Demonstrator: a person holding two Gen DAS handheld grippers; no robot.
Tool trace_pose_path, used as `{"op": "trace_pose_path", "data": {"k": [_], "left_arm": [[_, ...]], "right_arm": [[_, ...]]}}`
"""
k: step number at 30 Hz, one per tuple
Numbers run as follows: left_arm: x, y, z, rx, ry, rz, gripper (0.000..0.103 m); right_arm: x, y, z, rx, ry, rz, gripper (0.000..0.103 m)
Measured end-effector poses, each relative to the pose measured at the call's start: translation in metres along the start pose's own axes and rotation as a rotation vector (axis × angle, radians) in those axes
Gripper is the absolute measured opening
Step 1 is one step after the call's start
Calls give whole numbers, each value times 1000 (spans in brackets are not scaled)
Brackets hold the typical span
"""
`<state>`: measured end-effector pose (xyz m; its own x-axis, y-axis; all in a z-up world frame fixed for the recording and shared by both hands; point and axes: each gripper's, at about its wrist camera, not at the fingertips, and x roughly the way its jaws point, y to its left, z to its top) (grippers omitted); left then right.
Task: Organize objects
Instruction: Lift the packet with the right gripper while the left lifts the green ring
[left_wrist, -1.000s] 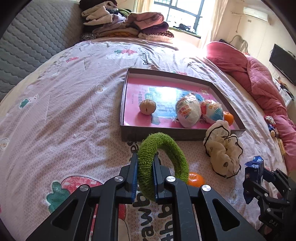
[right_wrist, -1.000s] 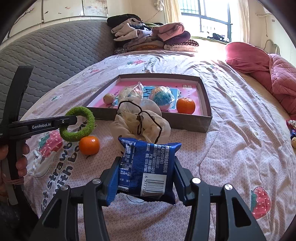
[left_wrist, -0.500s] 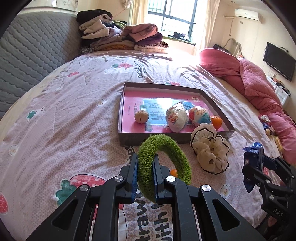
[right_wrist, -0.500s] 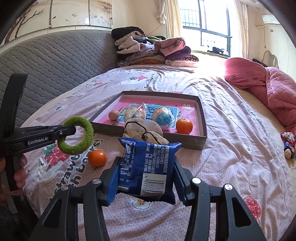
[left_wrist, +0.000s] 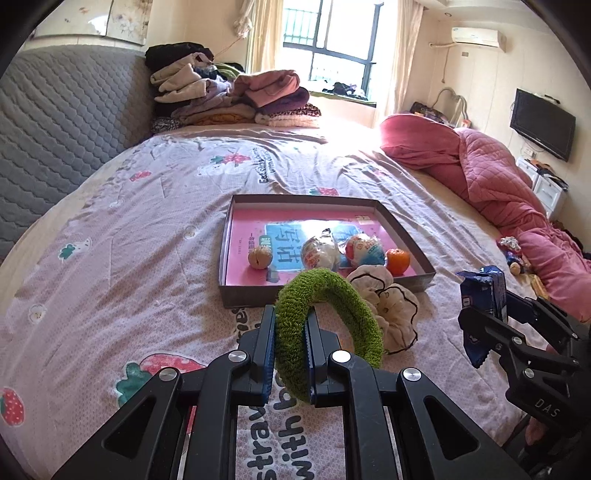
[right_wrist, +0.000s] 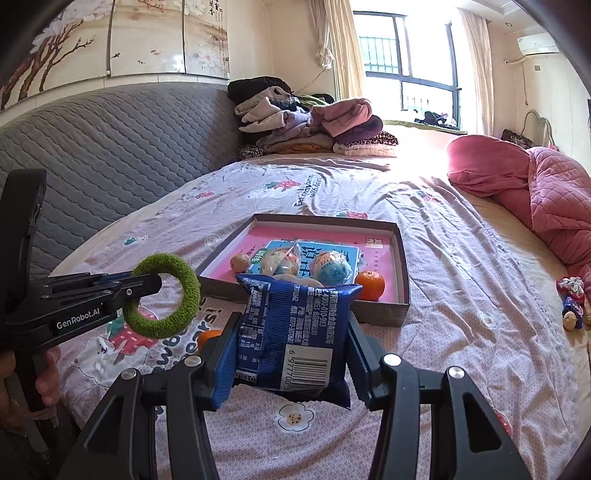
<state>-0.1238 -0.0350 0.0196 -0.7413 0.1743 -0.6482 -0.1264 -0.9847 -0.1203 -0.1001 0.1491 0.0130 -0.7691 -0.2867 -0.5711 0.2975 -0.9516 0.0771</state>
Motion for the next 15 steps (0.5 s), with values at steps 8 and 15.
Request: {"op": "trace_pose_path", "data": {"k": [8,15], "left_arm": [[-26,-12,13,18,-64,-15,13],[-30,-18,26,28,-94,-15,13]], "right_arm": [[-11,-1,15,5,-43,-8,52],[-12,-1,29,-6,-68,-15,52]]}}
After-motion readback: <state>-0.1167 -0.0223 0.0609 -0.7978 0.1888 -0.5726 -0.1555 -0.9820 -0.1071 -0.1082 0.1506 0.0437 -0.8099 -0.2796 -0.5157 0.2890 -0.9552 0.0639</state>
